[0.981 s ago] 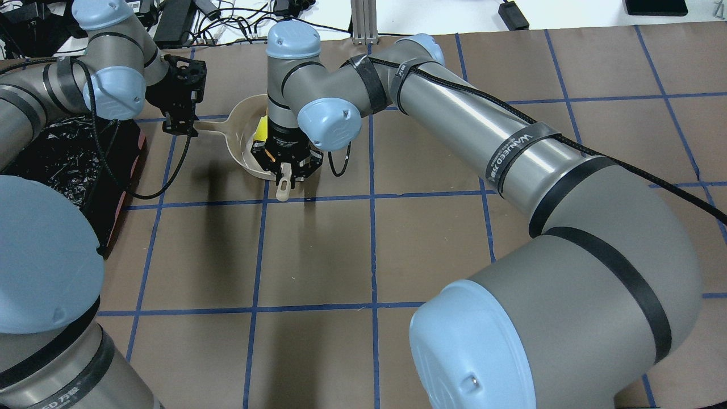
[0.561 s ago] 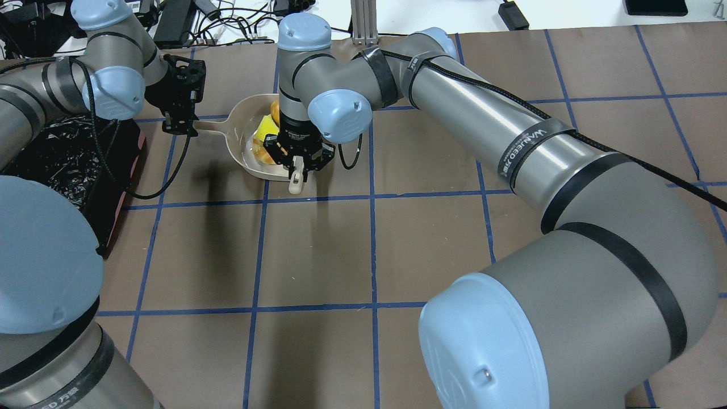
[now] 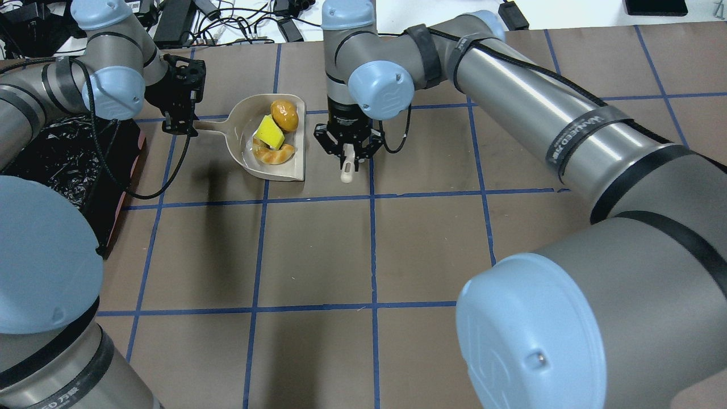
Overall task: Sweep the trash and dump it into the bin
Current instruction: 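Return the brush to its spot with the right gripper while the left lifts the dustpan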
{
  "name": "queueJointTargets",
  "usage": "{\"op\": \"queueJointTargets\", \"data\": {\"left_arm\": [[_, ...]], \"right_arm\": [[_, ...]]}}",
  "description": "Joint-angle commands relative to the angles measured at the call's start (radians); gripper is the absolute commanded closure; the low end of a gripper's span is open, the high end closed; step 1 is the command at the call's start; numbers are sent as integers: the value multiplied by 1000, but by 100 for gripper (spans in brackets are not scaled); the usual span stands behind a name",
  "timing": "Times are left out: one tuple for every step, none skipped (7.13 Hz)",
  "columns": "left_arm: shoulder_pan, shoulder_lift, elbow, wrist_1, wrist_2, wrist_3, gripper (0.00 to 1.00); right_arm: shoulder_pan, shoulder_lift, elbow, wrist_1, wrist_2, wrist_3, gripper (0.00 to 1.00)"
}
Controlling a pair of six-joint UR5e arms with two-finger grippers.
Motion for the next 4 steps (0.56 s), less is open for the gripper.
{"op": "queueJointTargets", "data": {"left_arm": [[1,4,0,0,-2,0,92],[4,6,-2,-2,-36,2,96],[12,12,-2,-3,-37,2,97],[19,15,-2,-6,-39,2,99]], "right_arm": [[-149,-125,126,21,-83,-187,100],[-232,-203,203,6,-83,-271,100],[-306,-251,250,3,-86,-370,100],[-378,-274,272,7,-109,-471,100]]}}
